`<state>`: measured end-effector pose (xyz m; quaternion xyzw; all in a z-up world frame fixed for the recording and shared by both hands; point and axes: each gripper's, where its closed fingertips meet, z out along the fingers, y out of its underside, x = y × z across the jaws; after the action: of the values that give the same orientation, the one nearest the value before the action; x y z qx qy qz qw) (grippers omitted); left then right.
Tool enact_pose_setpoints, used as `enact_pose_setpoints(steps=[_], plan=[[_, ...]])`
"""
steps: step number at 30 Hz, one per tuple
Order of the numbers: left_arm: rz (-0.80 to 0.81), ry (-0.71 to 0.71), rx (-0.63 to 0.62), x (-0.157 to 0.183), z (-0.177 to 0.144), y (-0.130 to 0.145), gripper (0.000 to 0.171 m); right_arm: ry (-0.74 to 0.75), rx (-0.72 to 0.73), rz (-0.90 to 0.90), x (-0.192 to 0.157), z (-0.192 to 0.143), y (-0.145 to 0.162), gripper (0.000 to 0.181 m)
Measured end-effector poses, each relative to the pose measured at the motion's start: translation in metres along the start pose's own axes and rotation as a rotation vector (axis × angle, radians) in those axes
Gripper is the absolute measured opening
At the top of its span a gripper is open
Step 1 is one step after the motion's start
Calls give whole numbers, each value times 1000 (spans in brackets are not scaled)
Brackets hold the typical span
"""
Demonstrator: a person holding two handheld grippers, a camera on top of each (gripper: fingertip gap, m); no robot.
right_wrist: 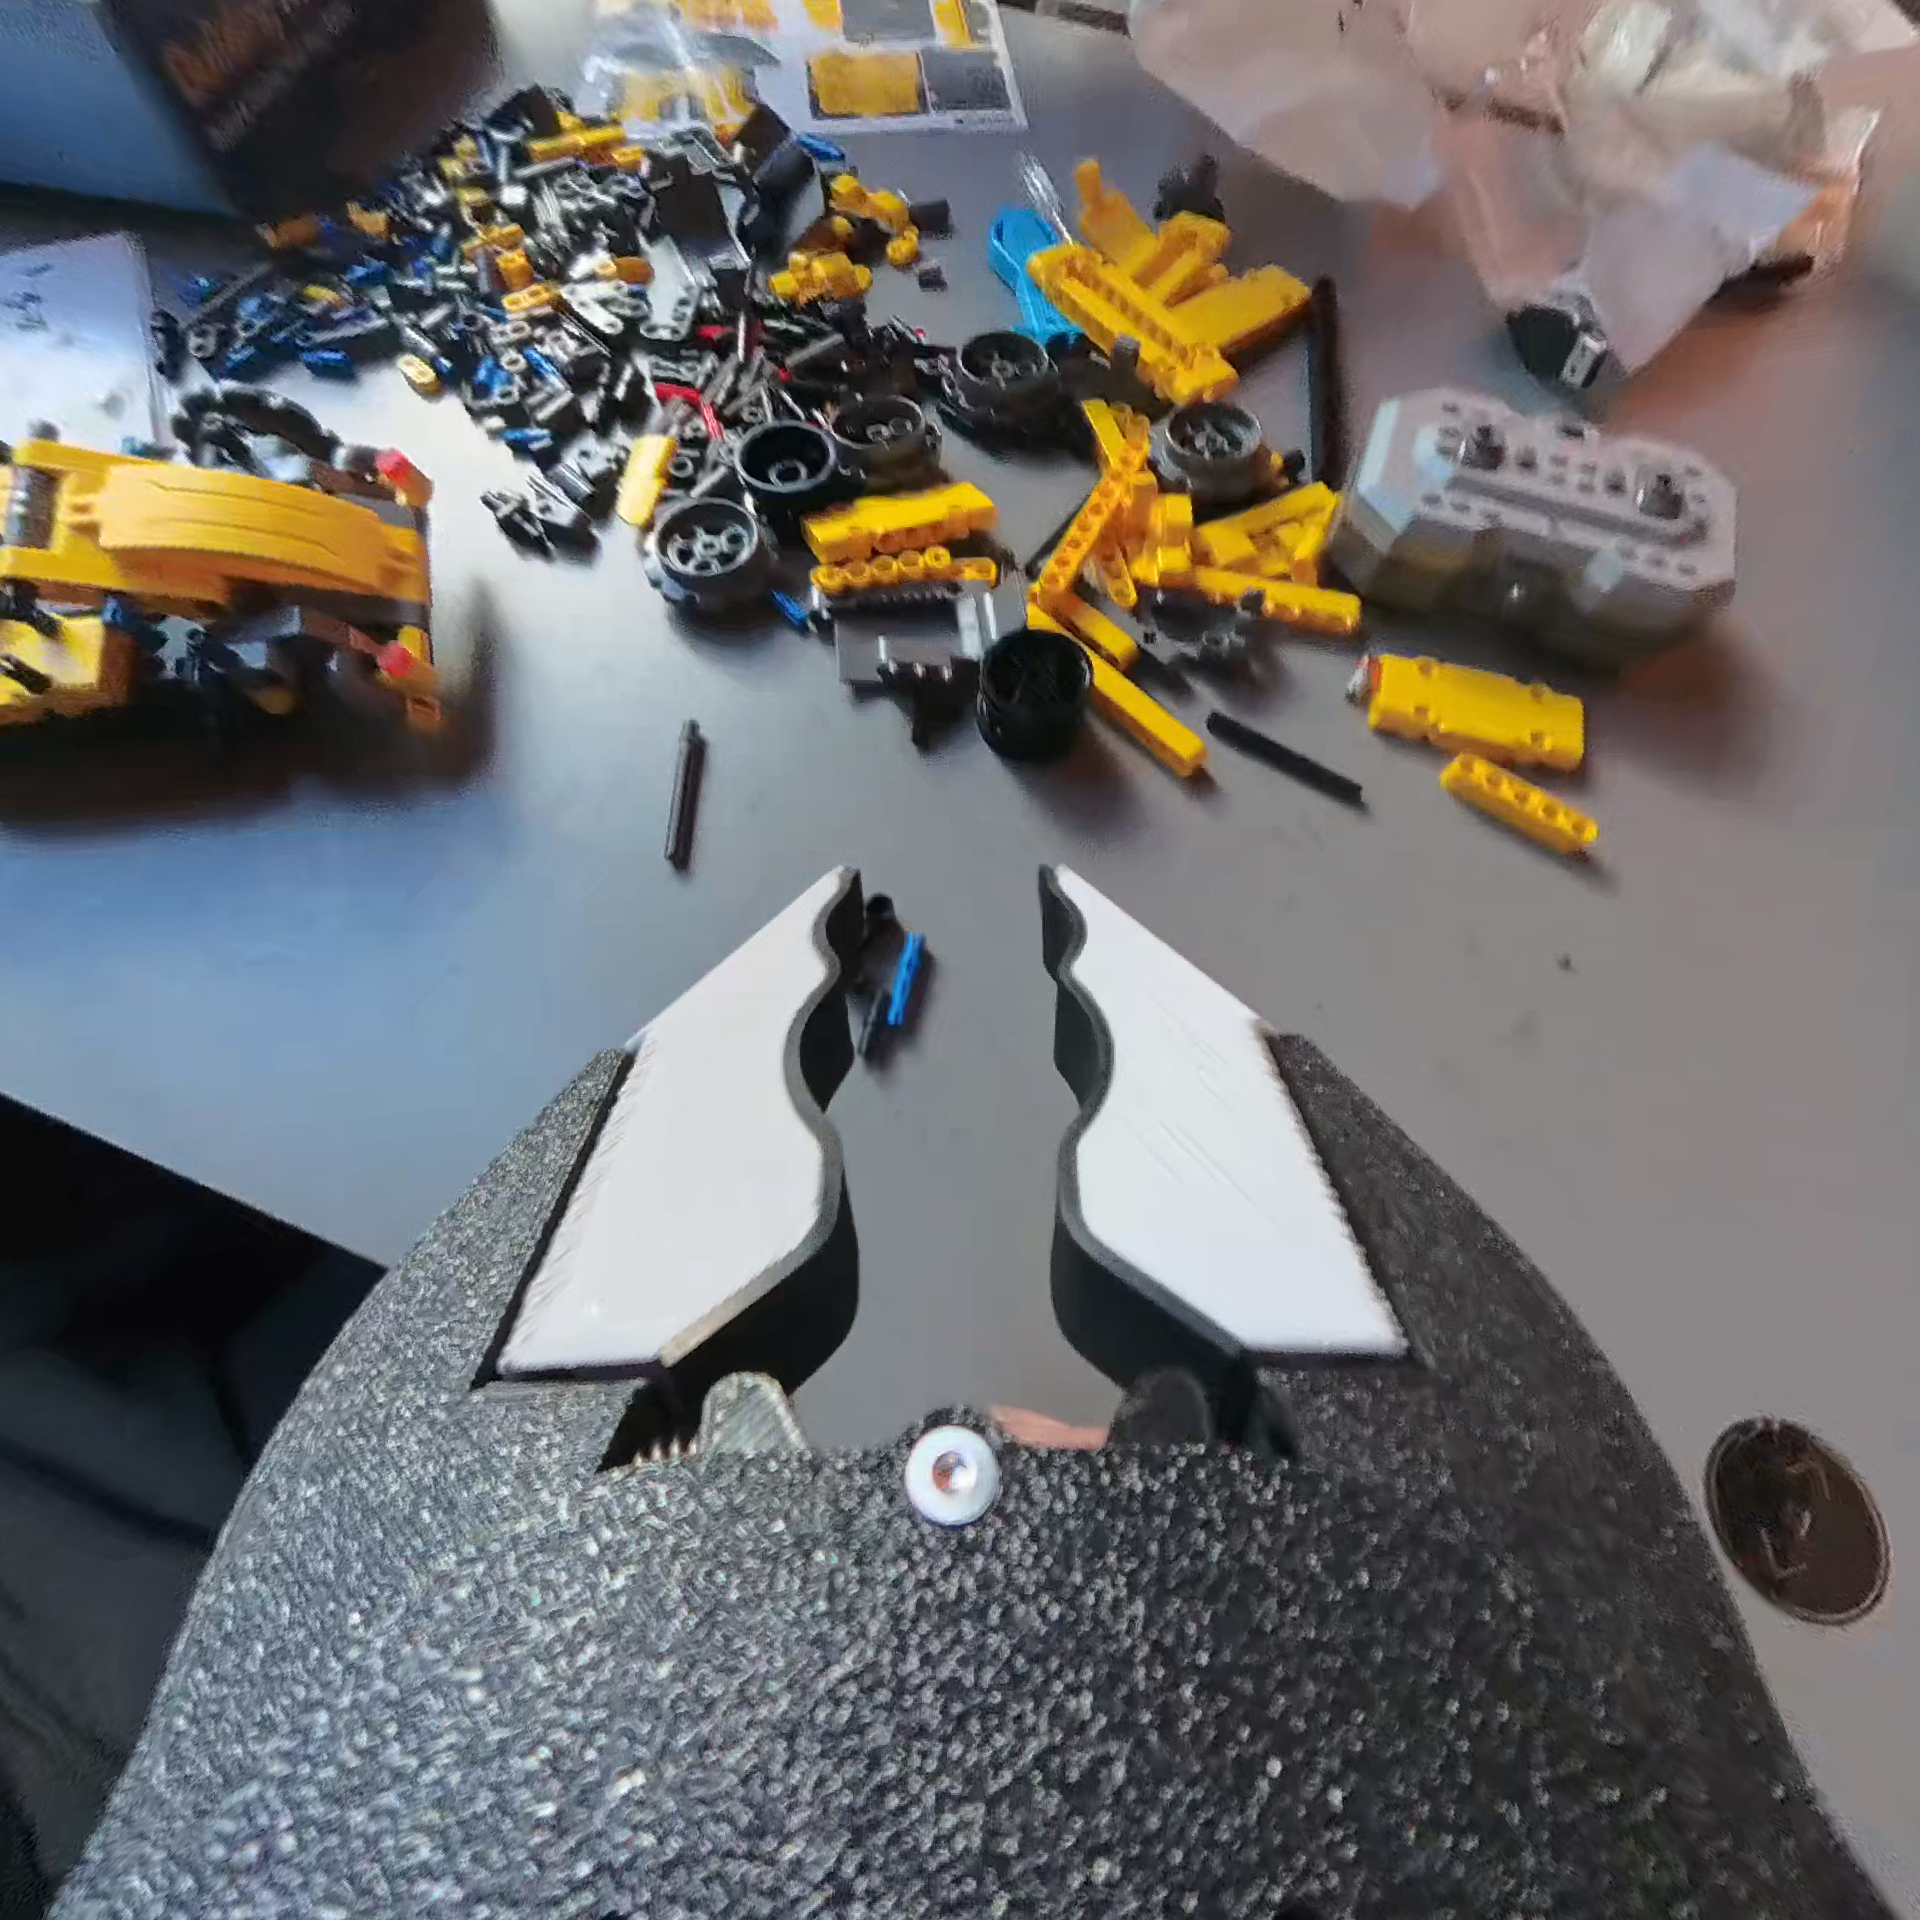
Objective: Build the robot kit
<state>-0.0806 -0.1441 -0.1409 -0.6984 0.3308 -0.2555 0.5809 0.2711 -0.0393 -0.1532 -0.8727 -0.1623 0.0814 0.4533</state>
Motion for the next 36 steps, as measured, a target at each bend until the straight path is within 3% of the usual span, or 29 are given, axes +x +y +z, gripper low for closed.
enact_pose_setpoints(steps=[5, 16, 20, 29, 33, 36], plan=[[8, -1, -18, 1, 4, 5, 8, -95, -110, -31, -15, 5, 25, 35], [24, 3, -47, 2, 8, 13, 8, -167, -283, -214, -28, 30, 39, 21], [22, 8, -44, 2, 7, 13, 8, -202, -295, -205, -32, 31, 38, 7], [24, 17, -39, 3, 6, 11, 8, -314, -298, -300, -65, 24, 38, 7], [32, 16, -42, 4, 6, 12, 8, -347, -252, -240, -64, 27, 22, 21], [33, 15, -46, 4, 7, 13, 8, -290, -199, -122, -38, 35, 0, 25]])
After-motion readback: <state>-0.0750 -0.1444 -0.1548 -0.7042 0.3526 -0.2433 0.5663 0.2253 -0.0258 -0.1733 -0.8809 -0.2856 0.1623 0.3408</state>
